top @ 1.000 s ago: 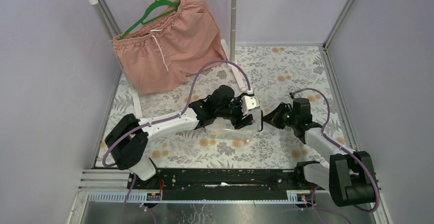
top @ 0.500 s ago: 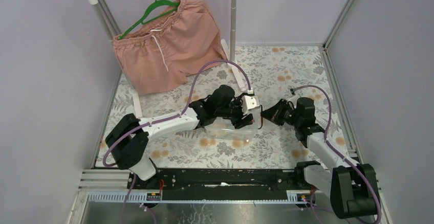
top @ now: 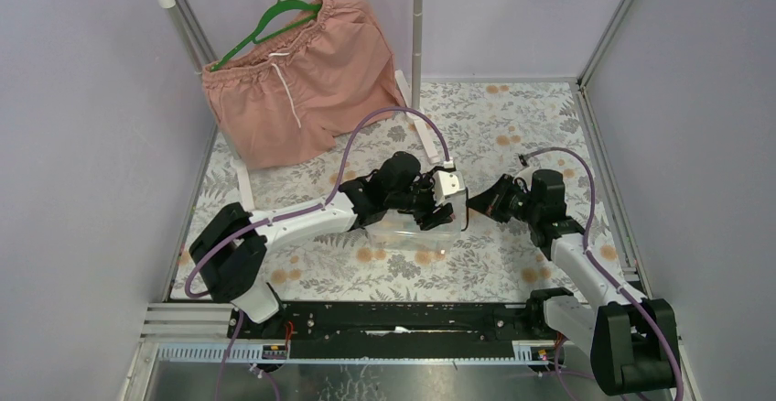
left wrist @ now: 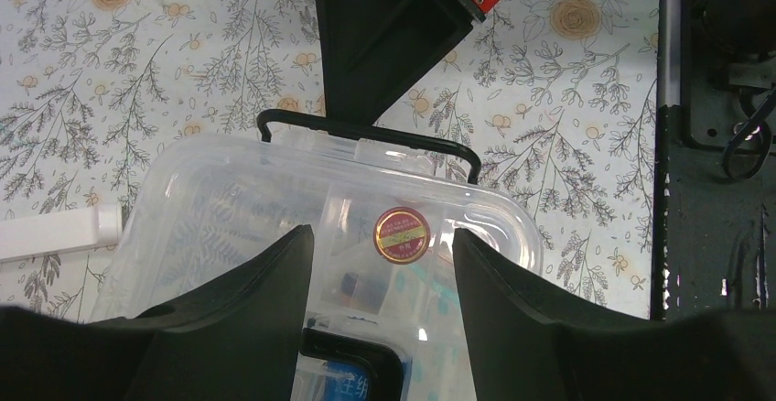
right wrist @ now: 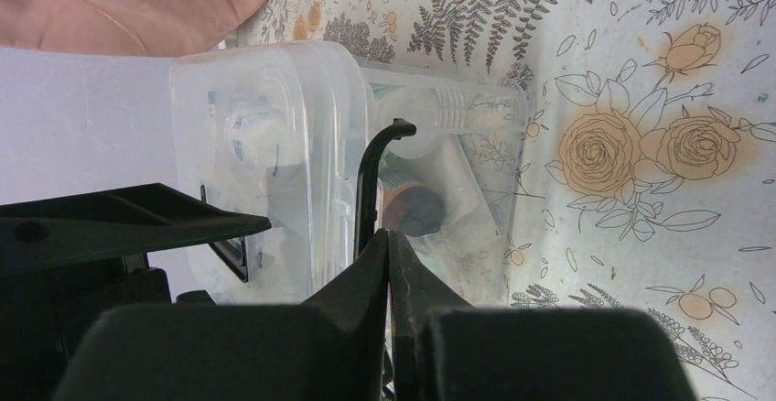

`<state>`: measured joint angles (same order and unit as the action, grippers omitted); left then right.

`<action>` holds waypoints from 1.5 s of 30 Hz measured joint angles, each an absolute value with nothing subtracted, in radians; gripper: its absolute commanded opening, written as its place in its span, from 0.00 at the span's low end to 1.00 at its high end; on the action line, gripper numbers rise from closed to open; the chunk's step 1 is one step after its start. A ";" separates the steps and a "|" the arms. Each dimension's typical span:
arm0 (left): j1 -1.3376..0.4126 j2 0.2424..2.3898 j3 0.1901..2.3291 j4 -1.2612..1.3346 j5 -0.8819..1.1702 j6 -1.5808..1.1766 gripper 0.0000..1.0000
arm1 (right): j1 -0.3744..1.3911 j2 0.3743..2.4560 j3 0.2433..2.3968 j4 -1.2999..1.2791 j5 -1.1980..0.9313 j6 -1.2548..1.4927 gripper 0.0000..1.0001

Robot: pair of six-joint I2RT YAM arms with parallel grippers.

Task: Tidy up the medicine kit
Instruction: Close the medicine box at the center of the board.

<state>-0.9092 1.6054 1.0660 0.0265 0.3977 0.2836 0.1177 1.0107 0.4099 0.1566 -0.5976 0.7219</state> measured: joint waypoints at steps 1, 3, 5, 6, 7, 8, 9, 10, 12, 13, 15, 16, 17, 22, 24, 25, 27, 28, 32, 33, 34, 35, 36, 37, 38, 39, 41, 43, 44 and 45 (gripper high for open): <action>-0.909 1.606 1.066 0.027 0.399 0.284 0.64 | 0.118 1.011 0.412 0.152 -0.599 0.721 0.07; -0.909 1.607 1.068 0.026 0.401 0.283 0.63 | 0.118 1.011 0.423 0.142 -0.603 0.713 0.07; -0.909 1.611 1.071 0.026 0.401 0.283 0.62 | 0.121 1.011 0.439 0.128 -0.601 0.702 0.07; -0.909 1.612 1.072 0.026 0.402 0.284 0.62 | 0.130 1.012 0.453 0.108 -0.592 0.690 0.07; -0.909 1.613 1.074 0.025 0.402 0.284 0.62 | 0.138 1.014 0.463 0.093 -0.583 0.681 0.07; -0.909 1.615 1.076 0.025 0.402 0.284 0.62 | 0.150 1.016 0.476 0.074 -0.568 0.669 0.07; -0.909 1.617 1.078 0.025 0.402 0.283 0.62 | 0.163 1.018 0.487 0.056 -0.555 0.658 0.07; -0.909 1.618 1.079 0.025 0.402 0.283 0.62 | 0.178 1.019 0.500 0.033 -0.536 0.647 0.07; -0.909 1.621 1.082 0.024 0.402 0.283 0.62 | 0.216 1.024 0.530 -0.016 -0.495 0.620 0.07; -0.909 1.621 1.082 0.024 0.402 0.283 0.62 | 0.226 1.028 0.538 -0.027 -0.484 0.614 0.07; -0.909 1.622 1.083 0.024 0.403 0.283 0.61 | 0.250 1.036 0.557 -0.052 -0.456 0.601 0.07; -0.909 1.622 1.083 0.024 0.403 0.283 0.61 | 0.262 1.040 0.566 -0.064 -0.441 0.595 0.07; -0.909 1.622 1.083 0.024 0.403 0.283 0.61 | 0.274 1.045 0.574 -0.077 -0.426 0.588 0.06; -0.908 1.622 1.083 0.023 0.404 0.283 0.58 | 0.326 1.053 0.602 -0.117 -0.362 0.570 0.06; -0.907 1.622 1.083 0.023 0.405 0.282 0.57 | 0.344 1.053 0.612 -0.129 -0.338 0.563 0.06; -0.907 1.622 1.082 0.023 0.405 0.282 0.56 | 0.351 1.053 0.616 -0.134 -0.329 0.560 0.06; -0.907 1.622 1.081 0.025 0.405 0.278 0.55 | 0.365 1.052 0.624 -0.144 -0.316 0.552 0.06; -0.907 1.622 1.079 0.027 0.405 0.273 0.54 | 0.372 1.052 0.625 -0.145 -0.310 0.548 0.07; -0.902 1.618 1.063 0.048 0.405 0.253 0.51 | 0.392 1.051 0.625 -0.145 -0.303 0.538 0.06; -0.902 1.614 1.055 0.057 0.405 0.245 0.51 | 0.394 1.051 0.625 -0.145 -0.304 0.536 0.06; -0.902 1.610 1.044 0.068 0.405 0.237 0.51 | 0.397 1.051 0.625 -0.145 -0.305 0.534 0.07; -0.901 1.606 1.036 0.076 0.404 0.230 0.51 | 0.399 1.051 0.625 -0.144 -0.306 0.532 0.06; -0.901 1.600 1.026 0.088 0.404 0.222 0.50 | 0.400 1.051 0.625 -0.144 -0.307 0.531 0.06; -0.900 1.596 1.016 0.099 0.403 0.216 0.50 | 0.402 1.051 0.625 -0.144 -0.308 0.532 0.07; -0.899 1.590 1.005 0.109 0.403 0.210 0.50 | 0.404 1.051 0.625 -0.143 -0.309 0.532 0.07; -0.899 1.585 0.997 0.116 0.402 0.206 0.50 | 0.406 1.051 0.625 -0.141 -0.310 0.532 0.06; -0.897 1.577 0.986 0.125 0.400 0.197 0.49 | 0.409 1.051 0.625 -0.137 -0.314 0.532 0.07; -0.896 1.575 0.982 0.127 0.400 0.191 0.47 | 0.410 1.048 0.625 -0.130 -0.316 0.533 0.06; -0.896 1.574 0.981 0.128 0.400 0.187 0.46 | 0.410 1.046 0.625 -0.123 -0.316 0.536 0.06; -0.895 1.573 0.980 0.128 0.400 0.184 0.45 | 0.410 1.043 0.625 -0.115 -0.318 0.541 0.07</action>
